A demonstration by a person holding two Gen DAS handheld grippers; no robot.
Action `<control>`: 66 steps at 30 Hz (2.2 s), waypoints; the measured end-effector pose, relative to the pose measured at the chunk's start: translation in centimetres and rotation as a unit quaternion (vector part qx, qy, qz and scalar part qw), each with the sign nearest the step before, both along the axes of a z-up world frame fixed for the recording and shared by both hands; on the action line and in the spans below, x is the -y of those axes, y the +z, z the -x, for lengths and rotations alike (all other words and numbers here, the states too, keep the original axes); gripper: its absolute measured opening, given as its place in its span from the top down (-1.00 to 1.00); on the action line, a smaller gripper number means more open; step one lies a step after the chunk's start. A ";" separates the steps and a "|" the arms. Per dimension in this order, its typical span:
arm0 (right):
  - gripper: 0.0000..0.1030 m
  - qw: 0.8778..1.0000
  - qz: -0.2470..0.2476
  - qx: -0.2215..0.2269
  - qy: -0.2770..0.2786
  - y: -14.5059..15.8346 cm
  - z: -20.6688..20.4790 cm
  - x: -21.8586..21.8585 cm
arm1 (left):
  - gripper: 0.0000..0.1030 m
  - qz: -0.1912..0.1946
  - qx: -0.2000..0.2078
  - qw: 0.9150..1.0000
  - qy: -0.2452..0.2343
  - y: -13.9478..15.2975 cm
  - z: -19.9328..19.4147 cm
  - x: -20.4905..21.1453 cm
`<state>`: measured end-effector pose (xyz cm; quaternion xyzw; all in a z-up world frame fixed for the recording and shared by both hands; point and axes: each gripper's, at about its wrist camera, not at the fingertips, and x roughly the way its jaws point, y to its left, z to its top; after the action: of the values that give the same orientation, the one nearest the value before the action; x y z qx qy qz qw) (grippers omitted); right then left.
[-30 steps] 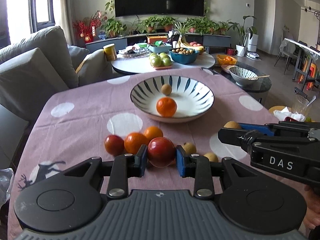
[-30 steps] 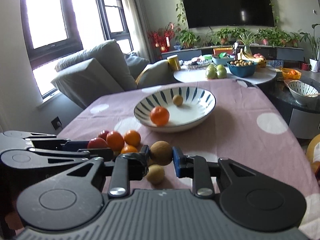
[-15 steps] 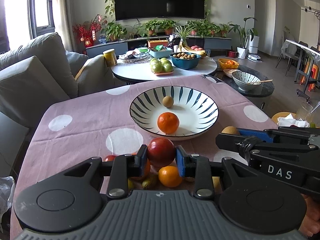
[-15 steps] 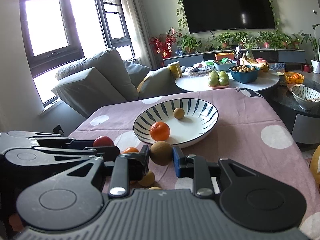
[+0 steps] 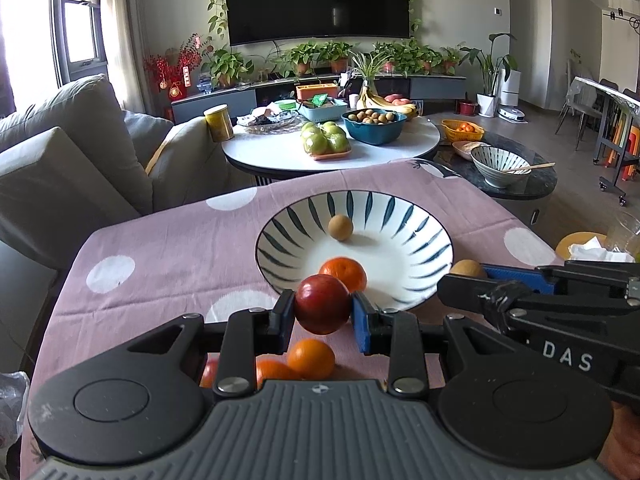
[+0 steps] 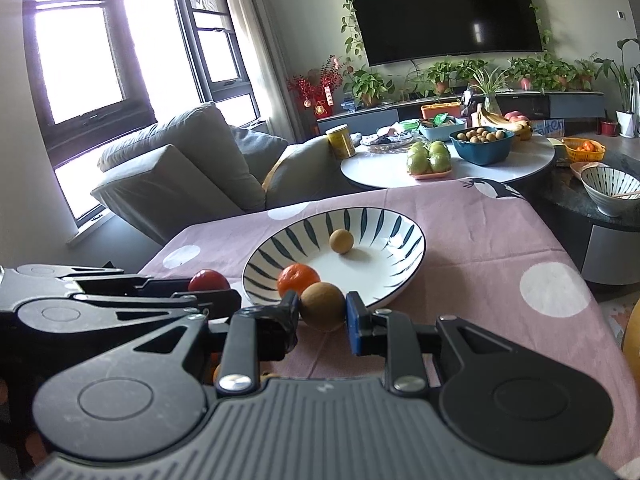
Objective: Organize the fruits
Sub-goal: 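Carry the red fruit in left tool and kiwi in right tool over the bowl, then open left tool to drop the red fruit while right tool drops the kiwi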
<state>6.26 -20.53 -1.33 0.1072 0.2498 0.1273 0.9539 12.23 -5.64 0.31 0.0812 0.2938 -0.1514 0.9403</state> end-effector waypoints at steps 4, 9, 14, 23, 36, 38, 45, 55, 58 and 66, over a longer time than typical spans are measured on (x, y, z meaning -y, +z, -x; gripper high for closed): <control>1.00 1.000 0.002 0.001 -0.001 0.0 -0.7 0.0 | 0.45 0.001 -0.002 1.000 0.006 -0.2 -1.4 0.2; 1.00 1.000 0.003 -0.002 -0.001 -0.3 -1.5 0.0 | 0.45 -0.002 -0.001 1.000 0.009 -0.4 -3.0 0.5; 1.00 1.000 0.002 -0.007 0.000 -0.7 -2.1 -0.1 | 0.45 -0.001 -0.004 1.000 0.018 -0.8 -4.8 0.6; 1.00 1.000 0.002 -0.006 -0.003 -1.0 -2.4 -0.1 | 0.45 -0.003 -0.008 1.000 0.018 -1.5 -7.1 1.3; 1.00 1.000 0.005 -0.010 -0.007 -1.4 -3.0 -0.1 | 0.45 -0.003 -0.013 1.000 0.018 -2.4 -8.3 1.7; 1.00 1.000 0.005 -0.011 -0.008 -1.5 -3.0 -0.1 | 0.45 -0.002 -0.013 1.000 0.018 -2.4 -8.4 1.7; 1.00 1.000 0.006 -0.013 -0.008 -1.7 -3.1 -0.2 | 0.44 -0.001 -0.013 1.000 0.012 -2.6 -8.6 1.9; 1.00 1.000 0.008 -0.012 -0.005 -2.0 -3.2 -0.4 | 0.43 -0.002 -0.006 1.000 0.010 -2.2 -8.3 1.5; 1.00 1.000 0.010 -0.009 -0.007 -2.1 -3.2 -0.5 | 0.41 0.004 -0.005 1.000 0.016 -1.9 -8.0 0.9; 1.00 1.000 0.006 -0.008 -0.008 -2.0 -2.9 -0.3 | 0.35 0.010 0.003 0.999 0.034 -0.8 -5.8 -1.8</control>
<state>9.19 -20.27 -3.29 0.1046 0.2571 0.1173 0.9535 18.00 -3.81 -0.53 0.0617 0.2919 -0.1218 0.9466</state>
